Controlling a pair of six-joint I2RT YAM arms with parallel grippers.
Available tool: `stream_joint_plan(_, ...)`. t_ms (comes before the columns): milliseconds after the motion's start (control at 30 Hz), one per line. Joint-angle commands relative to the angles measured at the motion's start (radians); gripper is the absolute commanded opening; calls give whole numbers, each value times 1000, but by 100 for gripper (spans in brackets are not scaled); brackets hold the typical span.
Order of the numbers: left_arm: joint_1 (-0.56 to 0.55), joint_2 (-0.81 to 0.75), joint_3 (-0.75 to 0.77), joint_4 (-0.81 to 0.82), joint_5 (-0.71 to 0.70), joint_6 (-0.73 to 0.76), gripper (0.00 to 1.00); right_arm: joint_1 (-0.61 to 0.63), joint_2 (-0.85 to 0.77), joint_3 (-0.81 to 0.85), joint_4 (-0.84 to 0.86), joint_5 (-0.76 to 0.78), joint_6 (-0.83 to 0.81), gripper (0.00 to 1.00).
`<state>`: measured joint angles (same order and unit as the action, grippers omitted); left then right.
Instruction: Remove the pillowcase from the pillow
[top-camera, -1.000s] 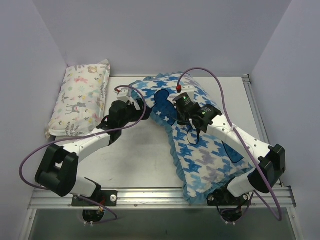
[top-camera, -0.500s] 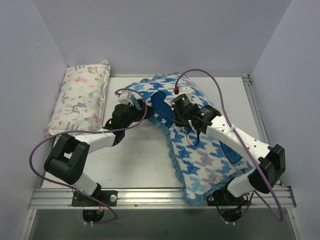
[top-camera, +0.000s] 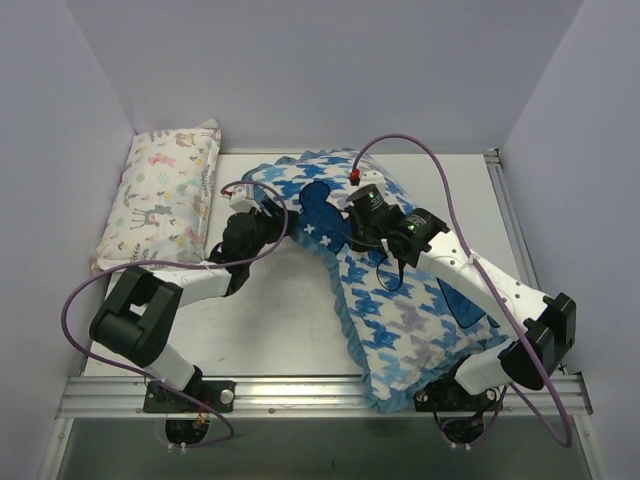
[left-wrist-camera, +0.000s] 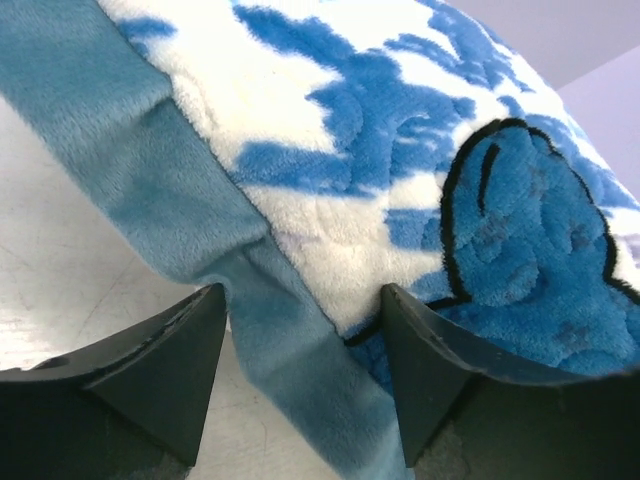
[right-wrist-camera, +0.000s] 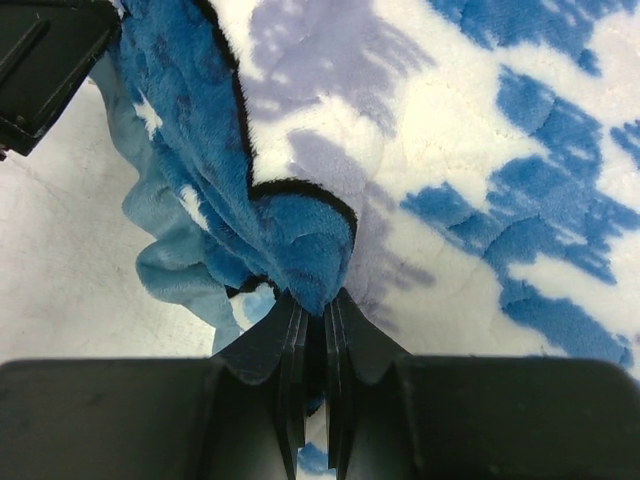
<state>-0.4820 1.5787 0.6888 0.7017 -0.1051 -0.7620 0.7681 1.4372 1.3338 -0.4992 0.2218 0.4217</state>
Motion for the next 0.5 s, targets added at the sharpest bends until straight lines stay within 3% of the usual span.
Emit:
stream_joint_plan(0,5,4,28,70,-27,-11,62,16,-67,82,37,-18,2,0)
stream_joint_plan(33,5,0,32,70,-25,-10,52,17,-69,85,37,-16,0,0)
stream_joint_plan(67,5,-6,35,70,-22,-4,30,16,-70,93,36,-19,-4,0)
stream_joint_plan(200,5,-98,23,32,-24,30,0,16,-69,122,24,-30,-17,0)
stream_joint_plan(467,-41,-455,-44,-197,-143,180,0,43,-109,160,-16,-76,-67,0)
